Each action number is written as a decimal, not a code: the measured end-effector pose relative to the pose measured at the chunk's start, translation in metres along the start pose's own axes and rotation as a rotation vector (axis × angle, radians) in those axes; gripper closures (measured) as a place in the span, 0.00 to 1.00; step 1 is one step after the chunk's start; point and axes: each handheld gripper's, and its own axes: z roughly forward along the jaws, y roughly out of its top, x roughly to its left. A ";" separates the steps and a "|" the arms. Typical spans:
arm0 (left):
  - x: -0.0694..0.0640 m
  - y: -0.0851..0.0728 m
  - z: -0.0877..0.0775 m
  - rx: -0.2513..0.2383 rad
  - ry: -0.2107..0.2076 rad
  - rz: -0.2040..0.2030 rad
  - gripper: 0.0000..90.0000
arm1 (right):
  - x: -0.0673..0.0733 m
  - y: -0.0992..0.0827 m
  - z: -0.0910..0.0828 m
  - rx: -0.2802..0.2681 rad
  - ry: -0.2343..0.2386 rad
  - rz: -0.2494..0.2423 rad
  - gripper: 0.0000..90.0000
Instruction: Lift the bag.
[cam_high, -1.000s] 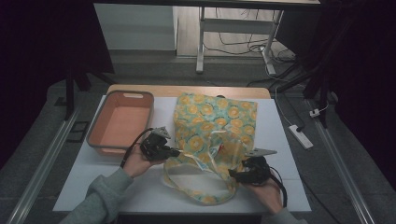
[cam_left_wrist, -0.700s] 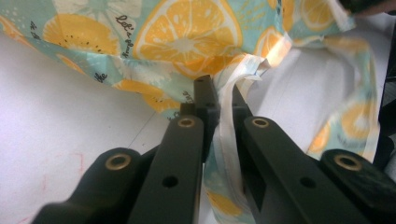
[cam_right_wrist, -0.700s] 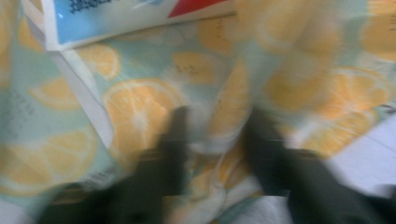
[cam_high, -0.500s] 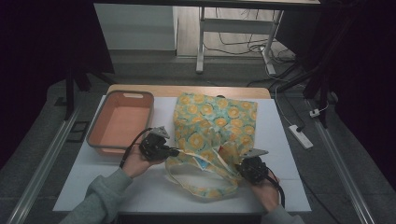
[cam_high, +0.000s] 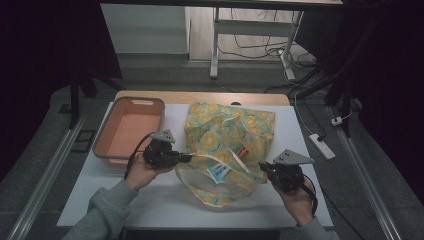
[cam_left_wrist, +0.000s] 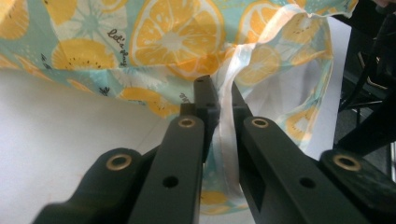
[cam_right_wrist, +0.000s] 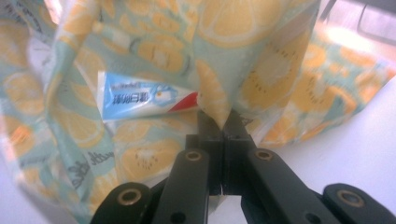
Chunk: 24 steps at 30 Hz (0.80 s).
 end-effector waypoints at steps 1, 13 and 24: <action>0.000 0.001 -0.003 -0.010 0.003 0.000 0.98 | -0.001 0.004 -0.003 -0.014 0.001 -0.003 1.00; -0.004 0.027 -0.050 -0.173 0.011 0.021 0.99 | -0.017 0.052 -0.044 -0.164 -0.037 -0.032 1.00; -0.010 0.064 -0.104 -0.356 0.033 0.057 0.99 | -0.036 0.125 -0.087 -0.332 -0.106 -0.075 1.00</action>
